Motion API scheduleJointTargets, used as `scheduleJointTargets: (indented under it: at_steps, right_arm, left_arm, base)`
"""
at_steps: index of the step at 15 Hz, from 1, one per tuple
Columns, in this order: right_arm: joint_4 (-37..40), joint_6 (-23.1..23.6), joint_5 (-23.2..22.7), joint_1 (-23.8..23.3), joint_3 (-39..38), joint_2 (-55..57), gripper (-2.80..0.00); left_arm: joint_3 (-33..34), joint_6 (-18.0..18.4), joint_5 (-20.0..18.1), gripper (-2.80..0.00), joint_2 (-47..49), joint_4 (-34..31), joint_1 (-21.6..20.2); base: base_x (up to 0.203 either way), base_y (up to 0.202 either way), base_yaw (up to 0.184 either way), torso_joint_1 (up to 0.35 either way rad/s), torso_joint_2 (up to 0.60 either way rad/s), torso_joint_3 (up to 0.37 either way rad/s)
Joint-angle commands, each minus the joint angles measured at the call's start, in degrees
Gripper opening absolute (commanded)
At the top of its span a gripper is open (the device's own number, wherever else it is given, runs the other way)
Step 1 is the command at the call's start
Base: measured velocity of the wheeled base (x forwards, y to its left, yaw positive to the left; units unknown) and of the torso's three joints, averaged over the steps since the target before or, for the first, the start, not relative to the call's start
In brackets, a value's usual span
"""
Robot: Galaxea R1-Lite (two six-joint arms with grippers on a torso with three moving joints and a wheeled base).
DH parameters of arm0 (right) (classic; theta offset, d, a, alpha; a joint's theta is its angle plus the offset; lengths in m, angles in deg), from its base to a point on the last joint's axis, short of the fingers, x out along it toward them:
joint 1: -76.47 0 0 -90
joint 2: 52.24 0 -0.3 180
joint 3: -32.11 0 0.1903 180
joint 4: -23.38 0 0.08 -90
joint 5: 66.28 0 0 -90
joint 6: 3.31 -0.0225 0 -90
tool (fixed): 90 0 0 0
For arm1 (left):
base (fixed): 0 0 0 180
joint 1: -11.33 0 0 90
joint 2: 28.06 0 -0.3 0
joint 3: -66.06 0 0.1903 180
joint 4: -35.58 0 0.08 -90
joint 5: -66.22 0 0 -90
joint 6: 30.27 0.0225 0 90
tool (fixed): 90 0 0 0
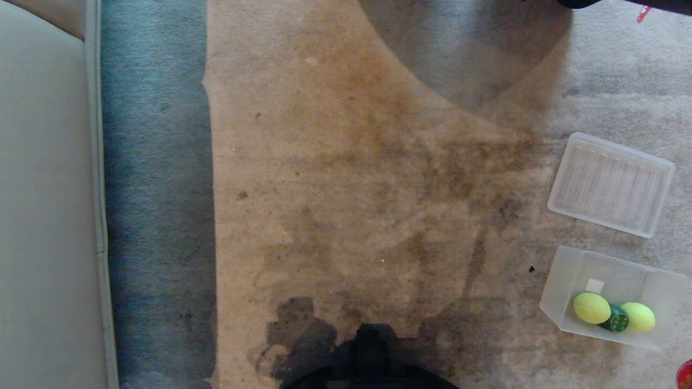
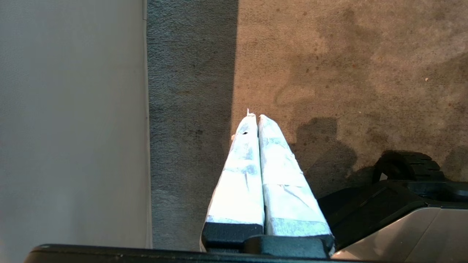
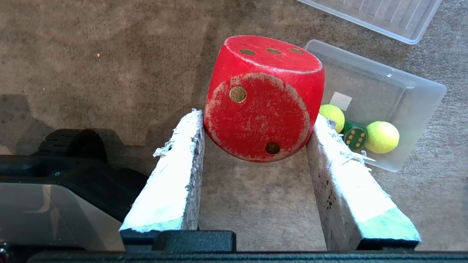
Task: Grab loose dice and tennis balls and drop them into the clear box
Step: Put the toys in the box
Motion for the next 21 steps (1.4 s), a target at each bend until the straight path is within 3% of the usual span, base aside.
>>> scheduleJointTargets:
  at_steps: [1, 9, 21]
  right_arm:
    - [0.0, 0.0, 0.0, 0.0, -0.2, -0.1, -2.8]
    - [0.0, 0.1, 0.0, 0.0, -0.2, -0.1, -2.8]
    - [0.0, 0.0, 0.1, 0.0, -0.2, -0.1, -2.8]
  left_arm:
    - [0.0, 0.0, 0.0, -2.8, 0.0, 0.0, 0.0]
    - [0.0, -0.2, 0.0, -2.8, 0.0, 0.0, 0.0]
    - [-0.1, -0.5, 0.1, -2.8, 0.0, -0.3, 0.0]
  base:
    - [0.0, 0.0, 0.0, 0.0, 0.0, 0.0]
    - [0.0, 0.0, 0.0, 0.0, 0.0, 0.017]
    - [0.0, 0.0, 0.0, 0.002, 0.0, 0.193]
